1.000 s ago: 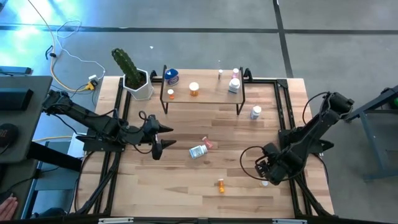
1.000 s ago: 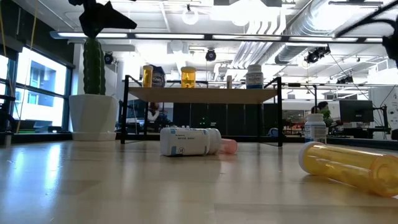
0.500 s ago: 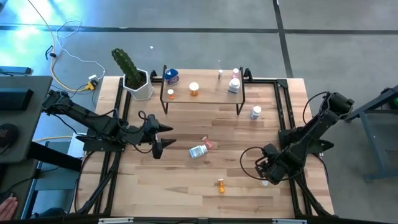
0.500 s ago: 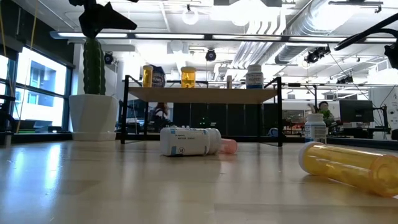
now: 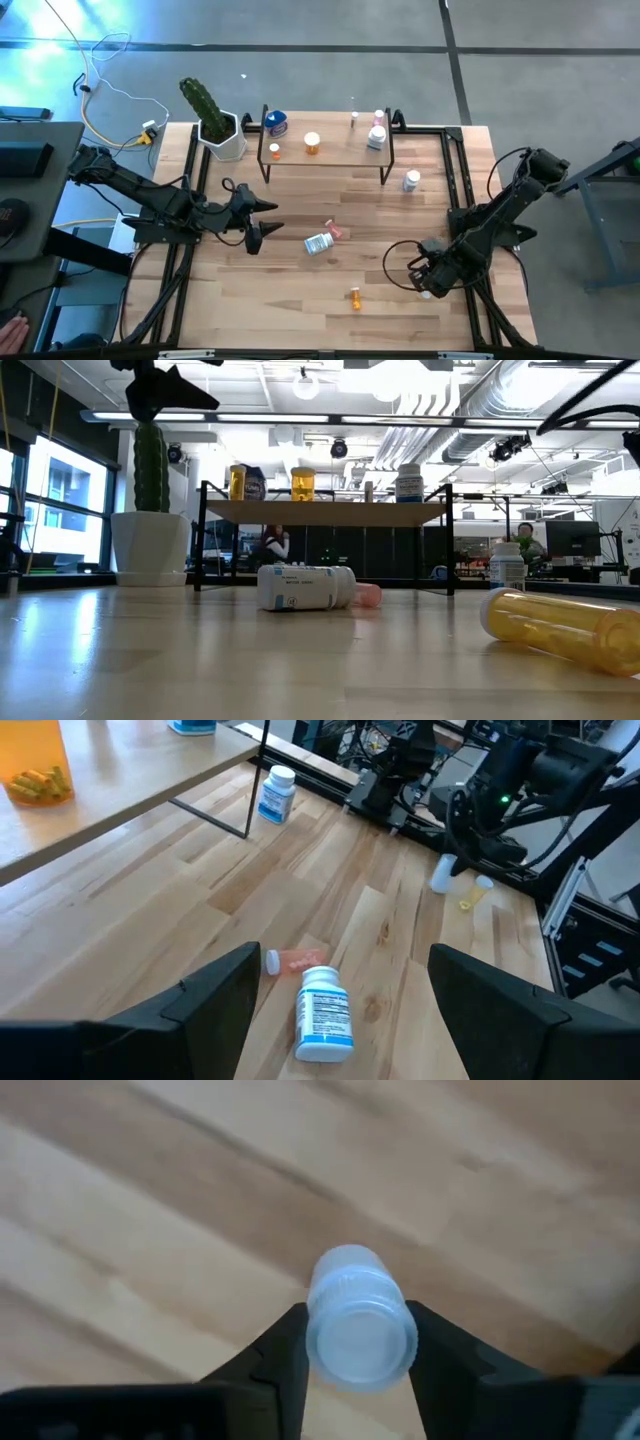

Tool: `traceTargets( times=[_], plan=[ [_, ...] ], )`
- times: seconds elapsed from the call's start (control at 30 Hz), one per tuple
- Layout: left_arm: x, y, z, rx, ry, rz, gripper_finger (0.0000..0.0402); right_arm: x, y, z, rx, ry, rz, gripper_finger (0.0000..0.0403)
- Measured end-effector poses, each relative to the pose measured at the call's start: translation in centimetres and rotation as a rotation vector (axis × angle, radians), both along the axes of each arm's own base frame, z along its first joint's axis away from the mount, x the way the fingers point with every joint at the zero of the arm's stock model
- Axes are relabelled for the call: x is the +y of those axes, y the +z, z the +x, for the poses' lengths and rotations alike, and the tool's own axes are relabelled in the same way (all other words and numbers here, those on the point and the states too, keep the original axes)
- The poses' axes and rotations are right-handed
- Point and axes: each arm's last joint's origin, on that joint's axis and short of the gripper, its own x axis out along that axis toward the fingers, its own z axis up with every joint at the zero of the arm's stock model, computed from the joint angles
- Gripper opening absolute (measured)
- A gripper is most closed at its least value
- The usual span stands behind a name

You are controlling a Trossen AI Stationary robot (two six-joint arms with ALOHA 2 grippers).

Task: Pick and place medicine bottles onto shelf by color
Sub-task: Put the transparent pill bottle on the shelf

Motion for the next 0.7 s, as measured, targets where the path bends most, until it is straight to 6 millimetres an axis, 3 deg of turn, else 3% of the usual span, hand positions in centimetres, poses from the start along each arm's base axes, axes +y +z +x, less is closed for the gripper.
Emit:
traceTargets(
  times=[0.2,0.7],
  plan=[
    [0.6,-0.1,0.1,0.008,0.026,0.005,0.0280,-0.3,1.3,1.5,-0.047,-0.032,0.020,0.0121],
    [2.7,-0.1,0.4,0.071,-0.002,0.103,0.0280,-5.2,7.2,6.9,-0.163,-0.081,-0.024,0.0121]
  ],
)
